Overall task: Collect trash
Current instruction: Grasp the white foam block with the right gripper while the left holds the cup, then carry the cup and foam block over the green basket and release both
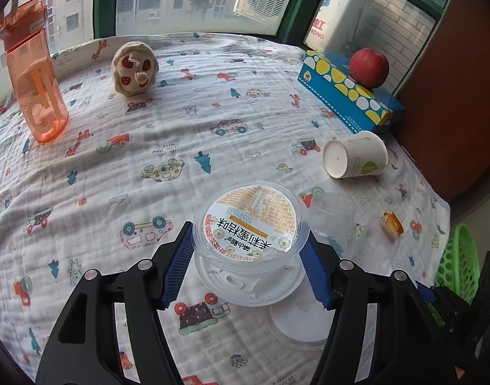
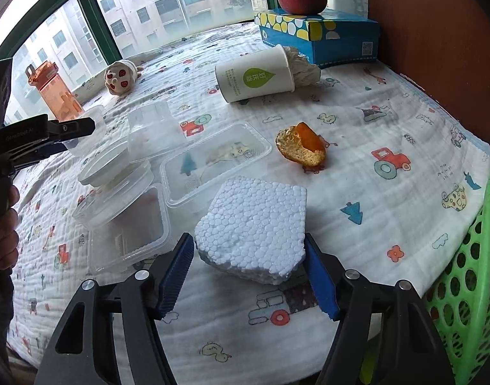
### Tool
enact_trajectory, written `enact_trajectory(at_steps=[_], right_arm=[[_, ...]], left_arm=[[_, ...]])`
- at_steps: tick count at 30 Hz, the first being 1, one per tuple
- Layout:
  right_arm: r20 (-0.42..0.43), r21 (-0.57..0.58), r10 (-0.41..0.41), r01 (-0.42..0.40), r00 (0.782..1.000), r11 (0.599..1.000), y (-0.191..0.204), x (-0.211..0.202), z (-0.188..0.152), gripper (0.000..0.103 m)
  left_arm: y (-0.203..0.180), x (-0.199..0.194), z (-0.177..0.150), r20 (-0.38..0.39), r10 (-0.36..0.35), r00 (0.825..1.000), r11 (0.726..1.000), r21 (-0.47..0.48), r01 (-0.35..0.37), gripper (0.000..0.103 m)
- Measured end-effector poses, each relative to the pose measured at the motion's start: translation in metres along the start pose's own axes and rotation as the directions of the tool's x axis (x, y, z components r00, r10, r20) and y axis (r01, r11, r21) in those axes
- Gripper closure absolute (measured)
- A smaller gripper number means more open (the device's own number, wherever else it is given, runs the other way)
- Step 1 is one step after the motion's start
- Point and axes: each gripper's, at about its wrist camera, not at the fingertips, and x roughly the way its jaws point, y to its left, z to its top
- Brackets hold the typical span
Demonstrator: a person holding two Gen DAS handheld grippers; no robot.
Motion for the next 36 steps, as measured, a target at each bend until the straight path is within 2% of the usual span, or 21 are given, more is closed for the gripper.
enact_trajectory(at_steps=[7,20,29,36], right_arm=[[0.013,-0.002,-0.007,0.007,1.000,1.000,0.001,-0.007,-0.002,0.040],[0.121,0.031,-0.010,0.006,0.993,0.999,-0.021,-0.076,-0.019,0.040],[0.202,0.140,-0.076,0.048,0.976,0.989,-0.073,-0.134,-0.043,0.040],[0.213,0.241,-0.166,0.113,0.963,0.964,-0.127,-0.161,-0.063,0.040]], left_arm=[[-0.010,-0.010,-0.005,0.006,-0.012,1.000,1.000,0.020,0.012,0.040],[-0.062,-0.043,-0.019,0.035,-0.067,0.997,0.993,0.097,0.063,0.040],[-0.126,-0.059,-0.032,0.033,-0.145,0.989,0.973,0.187,0.136,0.040],[-0.179,-0.062,-0.045,0.006,-0.199,0.980,0.947,0.260,0.191,0.040]])
